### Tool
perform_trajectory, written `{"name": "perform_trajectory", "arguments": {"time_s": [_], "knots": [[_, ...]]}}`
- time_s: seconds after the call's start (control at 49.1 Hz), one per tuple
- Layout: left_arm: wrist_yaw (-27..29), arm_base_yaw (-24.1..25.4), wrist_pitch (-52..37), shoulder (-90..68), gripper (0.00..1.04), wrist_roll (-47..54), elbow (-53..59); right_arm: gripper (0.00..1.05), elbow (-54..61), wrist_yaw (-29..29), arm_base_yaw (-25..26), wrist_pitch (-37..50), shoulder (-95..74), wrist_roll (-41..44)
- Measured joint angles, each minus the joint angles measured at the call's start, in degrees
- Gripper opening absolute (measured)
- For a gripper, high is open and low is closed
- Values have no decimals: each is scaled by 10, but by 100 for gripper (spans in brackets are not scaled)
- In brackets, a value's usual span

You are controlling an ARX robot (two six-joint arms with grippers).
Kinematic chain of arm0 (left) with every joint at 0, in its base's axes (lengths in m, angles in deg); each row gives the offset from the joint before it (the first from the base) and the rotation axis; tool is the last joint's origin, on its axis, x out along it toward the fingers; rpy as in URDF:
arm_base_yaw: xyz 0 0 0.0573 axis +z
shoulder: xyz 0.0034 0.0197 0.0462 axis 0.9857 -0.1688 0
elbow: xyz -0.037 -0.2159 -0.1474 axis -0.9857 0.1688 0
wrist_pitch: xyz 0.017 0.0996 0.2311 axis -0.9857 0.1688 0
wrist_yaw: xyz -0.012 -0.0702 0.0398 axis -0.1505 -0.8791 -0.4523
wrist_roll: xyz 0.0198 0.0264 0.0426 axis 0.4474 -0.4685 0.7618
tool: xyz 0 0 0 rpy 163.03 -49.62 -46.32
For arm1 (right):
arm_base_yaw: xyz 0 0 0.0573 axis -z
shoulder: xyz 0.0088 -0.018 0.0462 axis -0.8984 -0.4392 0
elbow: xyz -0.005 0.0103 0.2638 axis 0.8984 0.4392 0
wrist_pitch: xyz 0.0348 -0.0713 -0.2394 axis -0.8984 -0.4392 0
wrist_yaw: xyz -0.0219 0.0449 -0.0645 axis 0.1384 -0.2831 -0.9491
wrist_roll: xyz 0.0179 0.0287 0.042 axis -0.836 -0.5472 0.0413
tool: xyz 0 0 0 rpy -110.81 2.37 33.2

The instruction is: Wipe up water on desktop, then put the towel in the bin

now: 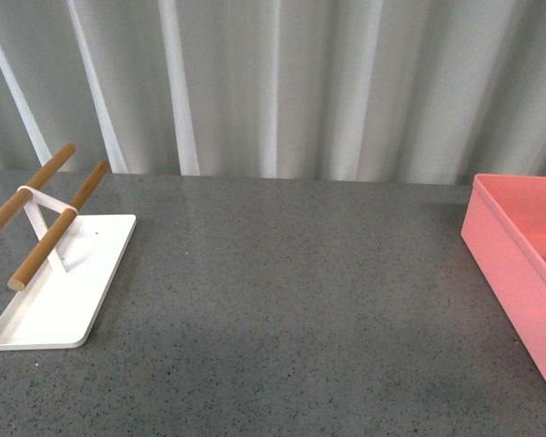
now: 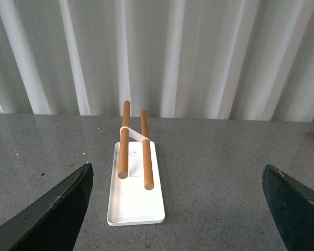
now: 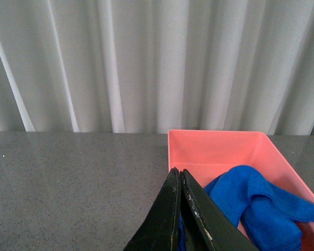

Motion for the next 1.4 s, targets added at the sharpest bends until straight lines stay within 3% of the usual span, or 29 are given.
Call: {"name": "perform_trajectory", "arguments": {"time_s": [0.244, 0.346, 0.651, 0.855, 1.221, 1.404], "knots": [[0, 0, 0, 0, 98, 0, 0, 3, 0, 0, 0, -50, 50, 0], [0, 0, 0, 0, 98, 0, 0, 3, 0, 0, 0, -149, 133, 0], [0, 0, 0, 0, 98, 0, 0, 3, 0, 0, 0, -152, 148, 0], [0, 0, 0, 0, 98, 0, 0, 33, 0, 0, 0, -152, 148, 0], [0, 0, 0, 0, 98, 0, 0, 99, 0, 0, 0, -152, 148, -1], [0, 0, 0, 0, 98, 0, 0, 98, 0, 0, 0, -152, 148, -3]]}}
